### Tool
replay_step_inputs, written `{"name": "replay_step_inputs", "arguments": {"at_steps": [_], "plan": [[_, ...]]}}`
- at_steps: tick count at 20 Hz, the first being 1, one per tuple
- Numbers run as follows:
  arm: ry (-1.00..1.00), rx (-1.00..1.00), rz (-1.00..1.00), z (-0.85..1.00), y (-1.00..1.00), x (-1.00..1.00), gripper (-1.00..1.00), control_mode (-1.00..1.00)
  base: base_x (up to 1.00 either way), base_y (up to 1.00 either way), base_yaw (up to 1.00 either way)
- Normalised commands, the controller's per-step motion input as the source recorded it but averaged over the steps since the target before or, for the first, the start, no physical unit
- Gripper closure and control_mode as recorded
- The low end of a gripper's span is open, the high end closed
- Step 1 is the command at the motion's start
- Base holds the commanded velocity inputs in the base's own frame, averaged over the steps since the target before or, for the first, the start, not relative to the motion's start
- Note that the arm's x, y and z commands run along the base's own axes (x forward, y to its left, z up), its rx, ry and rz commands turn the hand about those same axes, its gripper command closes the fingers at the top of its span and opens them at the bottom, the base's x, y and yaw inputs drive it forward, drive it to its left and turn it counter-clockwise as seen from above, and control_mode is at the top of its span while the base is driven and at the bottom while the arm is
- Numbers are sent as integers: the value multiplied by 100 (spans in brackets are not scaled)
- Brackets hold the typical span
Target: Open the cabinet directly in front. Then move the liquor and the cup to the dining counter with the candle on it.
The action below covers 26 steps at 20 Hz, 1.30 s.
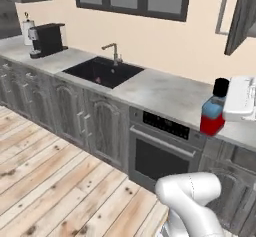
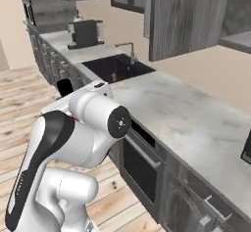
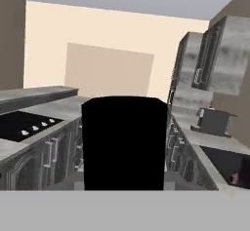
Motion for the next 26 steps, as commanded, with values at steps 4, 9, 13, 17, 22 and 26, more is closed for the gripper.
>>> {"name": "replay_step_inputs", "arguments": {"at_steps": [4, 9, 13, 17, 22, 26], "plan": [[0, 0, 0, 0, 0, 0, 100, 100, -1, 1, 92], [0, 0, 0, 0, 0, 0, 100, 100, 0, 0, 97], [0, 0, 0, 0, 0, 0, 100, 100, 0, 0, 87], [0, 0, 0, 0, 0, 0, 100, 100, 4, 0, 43], [0, 0, 0, 0, 0, 0, 100, 100, 45, 0, 1], [0, 0, 0, 0, 0, 0, 100, 100, 74, -22, -13]]}}
